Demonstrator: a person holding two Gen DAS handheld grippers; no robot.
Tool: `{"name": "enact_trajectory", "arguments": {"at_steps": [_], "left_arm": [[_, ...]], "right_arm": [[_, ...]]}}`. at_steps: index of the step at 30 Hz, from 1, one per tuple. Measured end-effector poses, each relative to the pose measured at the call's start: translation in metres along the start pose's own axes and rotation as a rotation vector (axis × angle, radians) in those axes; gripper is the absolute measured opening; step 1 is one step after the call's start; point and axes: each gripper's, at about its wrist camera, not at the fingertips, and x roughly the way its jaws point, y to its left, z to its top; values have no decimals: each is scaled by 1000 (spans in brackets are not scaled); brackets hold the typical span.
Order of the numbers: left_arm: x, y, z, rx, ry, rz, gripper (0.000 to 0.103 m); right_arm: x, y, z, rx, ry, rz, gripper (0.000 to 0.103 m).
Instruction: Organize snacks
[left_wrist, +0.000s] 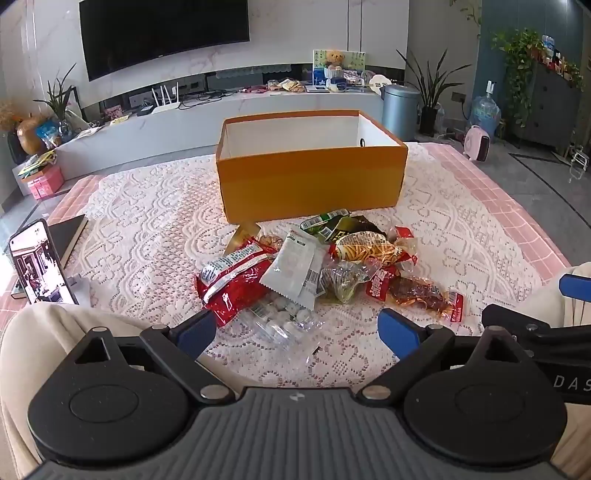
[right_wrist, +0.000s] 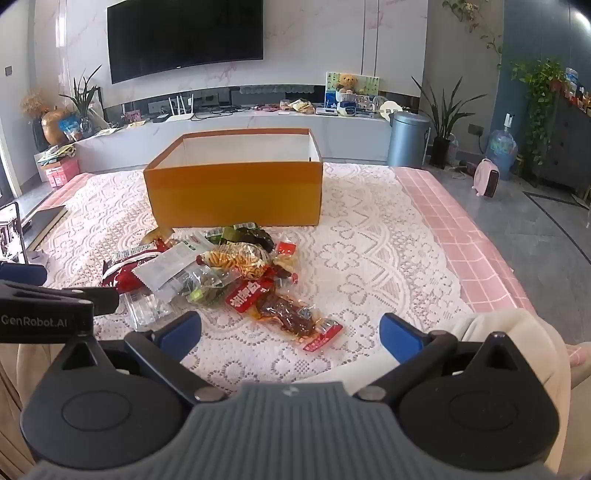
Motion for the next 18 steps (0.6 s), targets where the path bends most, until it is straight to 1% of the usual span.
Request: {"name": "enact_trajectory", "arguments": {"at_steps": [18], "left_arm": [[-3,1,3,-1,-5,0,103]], "right_arm": [[0,1,0,1,0,0,100]]}}
